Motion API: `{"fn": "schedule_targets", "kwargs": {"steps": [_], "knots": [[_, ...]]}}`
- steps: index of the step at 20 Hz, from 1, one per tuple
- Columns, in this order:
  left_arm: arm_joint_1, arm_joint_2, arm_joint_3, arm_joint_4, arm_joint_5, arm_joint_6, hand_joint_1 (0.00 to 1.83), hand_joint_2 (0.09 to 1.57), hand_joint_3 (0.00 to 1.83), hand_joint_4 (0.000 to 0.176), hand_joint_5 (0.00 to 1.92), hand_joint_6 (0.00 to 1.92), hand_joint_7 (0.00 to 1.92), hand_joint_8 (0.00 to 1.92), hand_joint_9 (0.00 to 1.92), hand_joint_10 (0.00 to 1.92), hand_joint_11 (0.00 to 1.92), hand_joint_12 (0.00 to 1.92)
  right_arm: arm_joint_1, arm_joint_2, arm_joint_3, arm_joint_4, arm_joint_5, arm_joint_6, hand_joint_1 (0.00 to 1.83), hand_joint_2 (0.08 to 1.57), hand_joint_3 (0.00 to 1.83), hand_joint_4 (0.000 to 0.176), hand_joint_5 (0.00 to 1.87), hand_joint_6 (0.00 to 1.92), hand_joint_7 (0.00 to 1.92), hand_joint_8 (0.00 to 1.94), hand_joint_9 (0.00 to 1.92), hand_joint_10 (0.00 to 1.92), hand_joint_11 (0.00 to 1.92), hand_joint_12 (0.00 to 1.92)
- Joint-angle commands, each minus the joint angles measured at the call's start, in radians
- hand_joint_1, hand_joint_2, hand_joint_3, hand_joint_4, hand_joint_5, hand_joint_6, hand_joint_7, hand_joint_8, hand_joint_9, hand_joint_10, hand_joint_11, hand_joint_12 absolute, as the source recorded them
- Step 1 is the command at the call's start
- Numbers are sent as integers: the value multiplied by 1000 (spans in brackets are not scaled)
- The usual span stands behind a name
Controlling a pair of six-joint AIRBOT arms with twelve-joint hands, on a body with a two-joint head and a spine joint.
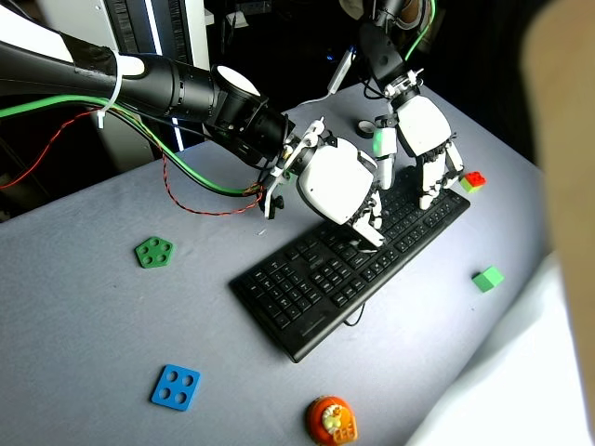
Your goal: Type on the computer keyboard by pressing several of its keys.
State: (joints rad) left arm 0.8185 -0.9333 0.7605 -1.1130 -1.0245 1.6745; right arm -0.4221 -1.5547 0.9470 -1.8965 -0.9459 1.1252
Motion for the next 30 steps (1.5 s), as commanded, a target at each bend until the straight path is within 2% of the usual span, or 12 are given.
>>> {"fn": "schedule_targets", "kwargs": {"steps": [1,3,4,9,11,15,17,18,21,24,25,30], "knots": [[3,-7,3,12,-36,0,33,1317,0,31,503,25,610,0,704,1,259,1069,-2,1,-6,-72,-40,3,0,1158,2,0,809,57,821,0,617,594,317,1597],[3,-7,5,12,-36,0,47,1307,0,0,623,28,547,0,533,0,30,1109,-2,1,-6,-72,-41,3,38,1148,0,0,964,79,828,4,483,496,32,1612],[3,-7,5,12,-36,0,58,1302,0,0,685,37,529,0,482,2,5,1059,-2,0,-6,-72,-42,3,60,1142,0,0,1020,87,844,7,459,462,6,1544],[2,-8,6,12,-36,0,70,1295,0,0,732,10,610,16,511,16,0,963,-3,0,-6,-72,-50,3,41,1139,0,0,1000,22,873,7,571,412,11,1569],[1,-9,8,12,-36,0,98,1288,0,0,602,0,644,8,577,20,11,1054,-3,0,-6,-72,-49,2,5,1145,2,0,873,1,871,2,681,456,227,1569],[-1,-10,11,11,-36,0,78,1317,3,64,232,0,594,0,825,37,430,1059,-3,1,-6,-72,-49,-2,0,1160,5,0,589,0,868,5,849,558,613,1428],[-3,-10,11,11,-34,0,86,1318,1,30,425,38,576,0,744,4,344,1091,-2,1,-6,-72,-51,-2,0,1164,5,0,623,17,884,10,867,561,609,1443],[-4,-11,11,11,-33,0,128,1310,0,0,608,56,598,4,629,0,119,1141,-2,1,-5,-72,-52,-2,0,1168,6,0,676,39,876,6,828,546,608,1446],[-6,-14,12,7,-33,0,129,1311,0,0,823,38,638,7,546,6,25,1138,0,2,-5,-72,-52,-2,11,1167,2,0,934,107,903,9,577,438,131,1576],[-6,-15,14,7,-33,0,113,1310,0,6,564,0,564,0,546,5,13,1126,7,4,-4,-72,-46,-15,34,1156,0,0,853,42,898,2,615,469,121,1594],[-7,-14,15,7,-33,0,130,1308,0,29,479,0,543,0,562,10,29,1130,8,4,-4,-72,-47,-9,41,1153,0,0,787,11,894,0,648,495,153,1592],[-29,-12,17,7,-33,10,141,1297,0,34,435,0,498,0,527,4,21,1142,6,8,-4,-72,-45,-5,48,1137,0,0,776,5,889,2,637,554,190,1587]]}}
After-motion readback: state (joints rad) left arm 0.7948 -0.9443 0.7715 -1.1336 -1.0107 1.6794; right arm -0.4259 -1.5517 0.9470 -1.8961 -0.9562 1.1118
